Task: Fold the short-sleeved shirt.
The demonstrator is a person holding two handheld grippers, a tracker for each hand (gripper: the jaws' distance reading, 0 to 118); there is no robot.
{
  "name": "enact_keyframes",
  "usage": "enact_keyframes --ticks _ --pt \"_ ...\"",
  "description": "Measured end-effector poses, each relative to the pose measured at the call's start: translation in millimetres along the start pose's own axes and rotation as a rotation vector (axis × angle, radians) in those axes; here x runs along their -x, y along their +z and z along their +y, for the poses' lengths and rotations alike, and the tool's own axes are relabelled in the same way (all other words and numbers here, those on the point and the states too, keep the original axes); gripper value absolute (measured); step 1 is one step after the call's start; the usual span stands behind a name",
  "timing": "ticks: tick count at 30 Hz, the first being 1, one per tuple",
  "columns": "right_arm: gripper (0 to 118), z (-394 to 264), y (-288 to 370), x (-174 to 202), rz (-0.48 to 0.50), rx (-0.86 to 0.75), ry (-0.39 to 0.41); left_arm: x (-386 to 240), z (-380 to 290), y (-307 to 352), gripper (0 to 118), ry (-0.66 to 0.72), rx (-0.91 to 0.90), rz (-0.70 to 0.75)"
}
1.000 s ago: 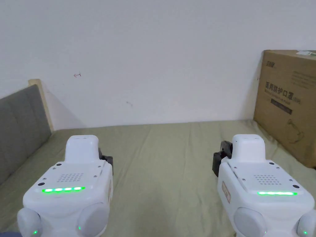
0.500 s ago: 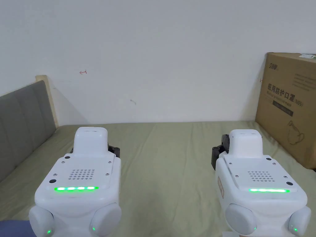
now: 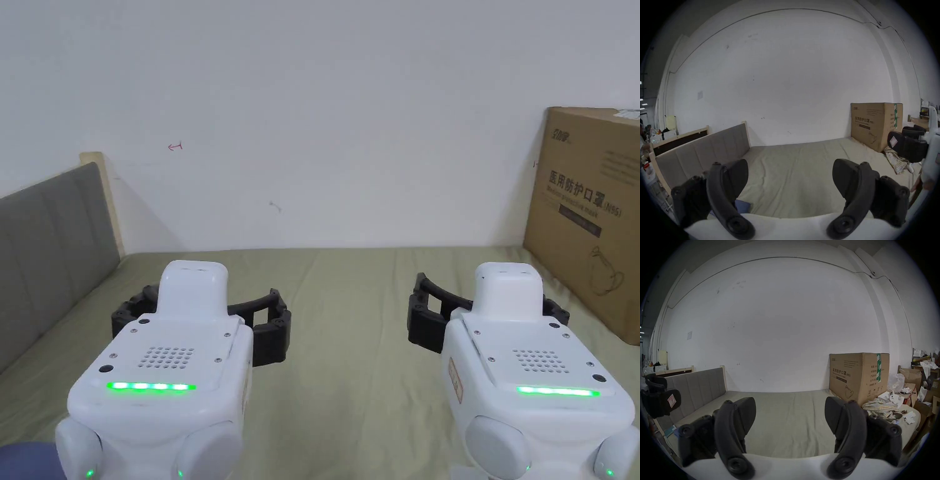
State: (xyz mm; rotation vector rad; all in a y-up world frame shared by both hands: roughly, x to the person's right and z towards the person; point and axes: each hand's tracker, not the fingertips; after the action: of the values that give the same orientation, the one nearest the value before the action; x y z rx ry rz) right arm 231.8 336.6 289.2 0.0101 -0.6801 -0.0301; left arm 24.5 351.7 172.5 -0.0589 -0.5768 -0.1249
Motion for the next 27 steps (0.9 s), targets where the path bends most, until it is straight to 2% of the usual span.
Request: enact_keyframes --ticks 7,10,13,18,21,27 --pt "93 -1.9 1.7 3.2 0.016 -0.014 0.018 -3.2 3.9 2.5 108 0.037 0.0 -0.034" --pt "93 -2.1 1.9 4.3 0.009 -0.016 0.019 -5.8 4.6 2.8 108 0.027 -0.021 -0.011" --pt "93 -2.0 1.7 3.5 0.012 -0.013 0.016 -11.1 4.0 0.5 108 0.001 -0.017 0.071" --pt "93 -4.8 0.1 2.2 0.011 -0.002 0.017 -9.9 4.5 0.2 108 0.023 0.004 0.028" --pt "93 -6.4 -0.9 2.3 0.007 0.007 0.023 -15.7 5.6 -2.9 108 0.017 0.044 0.085" --pt "93 -7.6 -1.8 0.6 -0.005 0.012 0.022 -14.9 3.3 -3.8 108 -0.006 0.051 0.066"
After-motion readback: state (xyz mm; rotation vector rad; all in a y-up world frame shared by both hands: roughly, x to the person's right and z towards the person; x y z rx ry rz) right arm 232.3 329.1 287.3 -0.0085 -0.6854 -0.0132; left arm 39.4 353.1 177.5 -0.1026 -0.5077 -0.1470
